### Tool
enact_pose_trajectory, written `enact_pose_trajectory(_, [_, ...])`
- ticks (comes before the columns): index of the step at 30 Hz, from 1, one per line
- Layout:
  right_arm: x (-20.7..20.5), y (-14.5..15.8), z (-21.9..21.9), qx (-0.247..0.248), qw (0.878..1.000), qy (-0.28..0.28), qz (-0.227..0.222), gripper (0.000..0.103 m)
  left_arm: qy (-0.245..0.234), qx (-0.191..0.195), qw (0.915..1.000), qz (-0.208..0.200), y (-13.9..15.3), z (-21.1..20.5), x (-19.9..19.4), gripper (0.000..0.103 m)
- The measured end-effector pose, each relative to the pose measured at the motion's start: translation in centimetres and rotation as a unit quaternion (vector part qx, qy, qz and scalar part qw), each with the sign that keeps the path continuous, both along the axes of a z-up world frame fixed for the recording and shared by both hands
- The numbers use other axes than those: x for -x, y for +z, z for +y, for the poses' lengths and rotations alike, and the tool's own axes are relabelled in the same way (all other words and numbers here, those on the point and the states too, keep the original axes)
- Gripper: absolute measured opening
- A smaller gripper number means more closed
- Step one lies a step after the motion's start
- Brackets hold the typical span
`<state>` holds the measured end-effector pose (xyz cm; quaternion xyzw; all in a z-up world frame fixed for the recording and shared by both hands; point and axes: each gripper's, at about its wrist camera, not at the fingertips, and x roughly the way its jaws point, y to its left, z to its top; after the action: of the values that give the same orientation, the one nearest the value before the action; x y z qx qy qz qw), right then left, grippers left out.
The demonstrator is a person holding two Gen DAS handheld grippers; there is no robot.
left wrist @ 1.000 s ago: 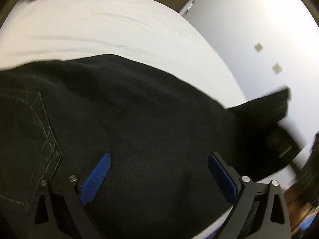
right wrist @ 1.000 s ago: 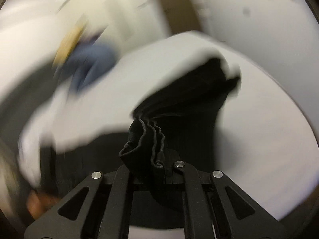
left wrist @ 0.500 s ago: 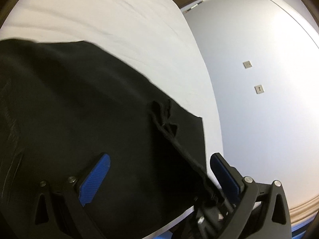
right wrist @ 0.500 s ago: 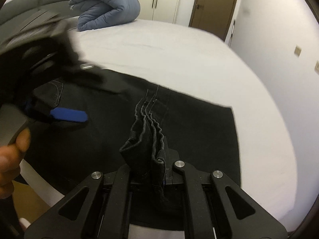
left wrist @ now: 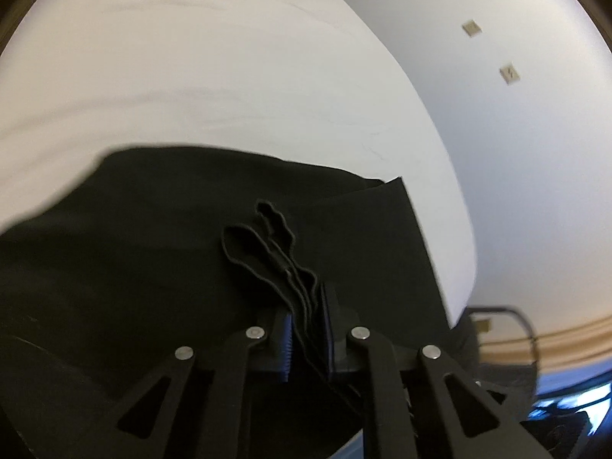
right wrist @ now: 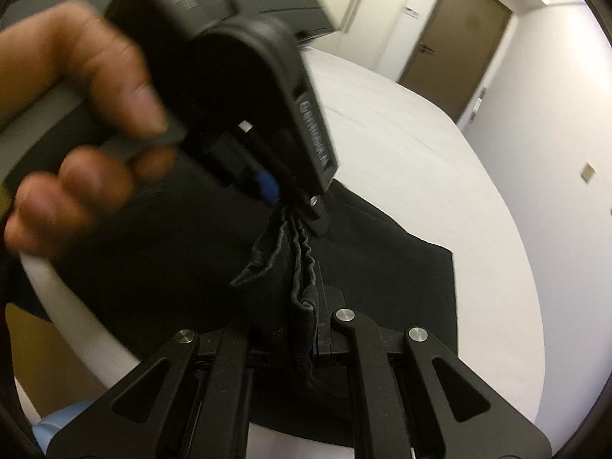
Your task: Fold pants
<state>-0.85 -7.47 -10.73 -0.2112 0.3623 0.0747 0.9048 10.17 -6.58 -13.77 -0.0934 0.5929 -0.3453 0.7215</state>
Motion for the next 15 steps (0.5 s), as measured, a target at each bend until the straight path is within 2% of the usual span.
enact_pose_trajectory(3, [-0.1, -0.1, 1.8, -0.002, 1.0, 0.022, 0.007, 0.006, -0.017, -0.029, 0.9993, -0.019, 0.6, 1.5, -0.1, 0.013])
enact_pose_trajectory(6, [-0.6, -0.6, 3.0, -0.002, 0.999, 0.039, 0.02, 0.006, -0.017, -0.045, 0.9987, -0.018, 0.0, 3.0, -0.2, 0.013])
enact_pose_trajectory(7, [-0.7, -0.8, 3.5, -0.003, 0.999, 0.043, 0.025, 0.006, -0.015, -0.048, 0.9986, -0.017, -0.4, 2.1, -0.5, 0.013])
enact_pose_trajectory(15, [-0.5, -2.0, 5.8, 0.005, 0.996, 0.076, 0.05, 0.006, 0.003, -0.059, 0.9982, -0.01, -1.9, 4.2, -0.2, 0.013])
